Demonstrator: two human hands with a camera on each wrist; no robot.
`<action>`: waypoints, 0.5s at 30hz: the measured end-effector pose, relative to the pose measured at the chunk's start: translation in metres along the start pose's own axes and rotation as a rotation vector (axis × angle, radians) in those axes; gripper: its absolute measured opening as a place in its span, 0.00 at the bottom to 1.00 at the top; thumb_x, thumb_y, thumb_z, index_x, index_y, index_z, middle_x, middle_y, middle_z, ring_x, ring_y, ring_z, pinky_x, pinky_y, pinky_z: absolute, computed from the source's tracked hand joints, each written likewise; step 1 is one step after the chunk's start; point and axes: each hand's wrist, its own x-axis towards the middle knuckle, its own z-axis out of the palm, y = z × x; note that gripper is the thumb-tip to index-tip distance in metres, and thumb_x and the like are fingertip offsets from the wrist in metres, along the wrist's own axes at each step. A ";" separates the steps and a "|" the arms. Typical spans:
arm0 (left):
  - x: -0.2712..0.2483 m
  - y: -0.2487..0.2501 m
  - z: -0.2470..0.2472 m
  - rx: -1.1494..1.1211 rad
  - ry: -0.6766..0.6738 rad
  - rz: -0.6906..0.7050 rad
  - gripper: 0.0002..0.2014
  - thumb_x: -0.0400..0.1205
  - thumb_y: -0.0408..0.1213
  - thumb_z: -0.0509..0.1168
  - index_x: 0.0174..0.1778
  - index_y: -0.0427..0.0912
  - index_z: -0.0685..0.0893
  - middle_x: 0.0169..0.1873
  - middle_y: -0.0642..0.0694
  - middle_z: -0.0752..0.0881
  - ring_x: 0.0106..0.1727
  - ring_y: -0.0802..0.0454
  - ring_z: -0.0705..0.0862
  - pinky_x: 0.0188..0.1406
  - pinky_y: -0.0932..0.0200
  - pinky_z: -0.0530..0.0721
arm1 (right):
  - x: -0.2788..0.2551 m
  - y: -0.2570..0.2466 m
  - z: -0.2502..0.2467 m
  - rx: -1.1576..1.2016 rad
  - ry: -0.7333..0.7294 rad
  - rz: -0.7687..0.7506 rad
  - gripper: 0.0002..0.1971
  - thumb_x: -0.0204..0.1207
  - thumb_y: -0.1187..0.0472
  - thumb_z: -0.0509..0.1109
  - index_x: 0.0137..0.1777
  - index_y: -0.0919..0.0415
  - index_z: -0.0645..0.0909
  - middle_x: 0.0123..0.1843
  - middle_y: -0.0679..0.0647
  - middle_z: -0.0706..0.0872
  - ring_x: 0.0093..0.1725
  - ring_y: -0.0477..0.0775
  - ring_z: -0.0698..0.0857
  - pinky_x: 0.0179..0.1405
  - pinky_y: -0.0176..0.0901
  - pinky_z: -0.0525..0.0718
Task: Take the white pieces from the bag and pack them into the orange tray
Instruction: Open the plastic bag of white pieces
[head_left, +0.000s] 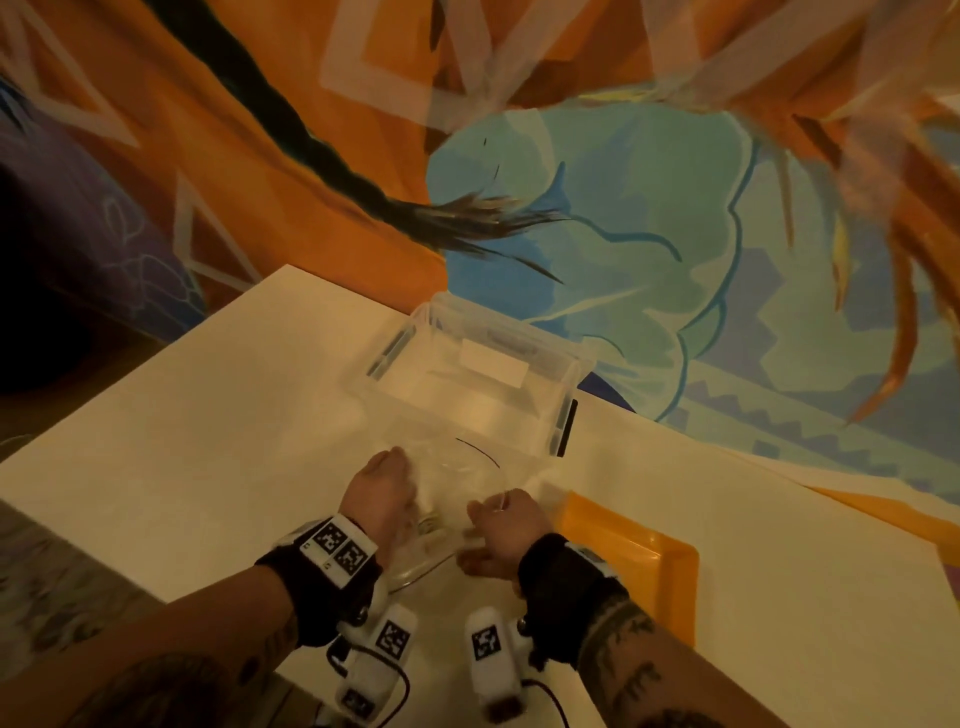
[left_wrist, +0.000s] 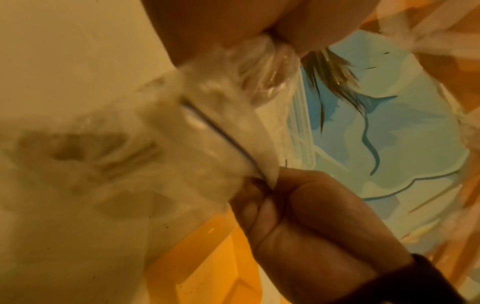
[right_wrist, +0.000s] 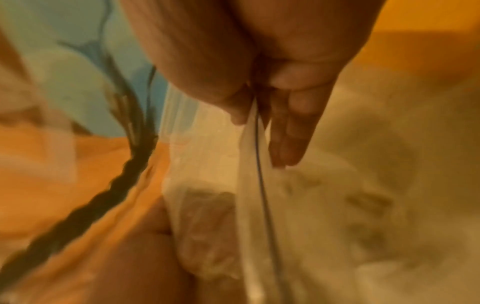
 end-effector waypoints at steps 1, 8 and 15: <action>-0.004 -0.004 0.001 -0.020 -0.032 -0.002 0.15 0.88 0.44 0.55 0.35 0.47 0.73 0.24 0.47 0.72 0.19 0.51 0.70 0.19 0.62 0.69 | -0.002 -0.002 0.001 0.129 -0.030 0.038 0.13 0.83 0.61 0.65 0.64 0.66 0.75 0.49 0.61 0.86 0.41 0.62 0.87 0.37 0.54 0.91; 0.016 -0.016 -0.028 -0.068 0.108 -0.117 0.14 0.87 0.44 0.55 0.35 0.47 0.74 0.31 0.47 0.75 0.26 0.50 0.73 0.23 0.57 0.71 | 0.018 0.009 -0.023 0.735 -0.122 0.243 0.11 0.77 0.69 0.59 0.33 0.59 0.69 0.27 0.56 0.69 0.26 0.56 0.68 0.30 0.43 0.73; 0.021 -0.015 -0.024 -0.170 -0.063 -0.216 0.19 0.85 0.41 0.55 0.26 0.49 0.64 0.22 0.51 0.61 0.16 0.55 0.59 0.16 0.68 0.55 | 0.005 0.024 -0.031 0.422 -0.078 0.284 0.08 0.68 0.60 0.59 0.31 0.55 0.64 0.26 0.52 0.66 0.23 0.52 0.64 0.33 0.43 0.71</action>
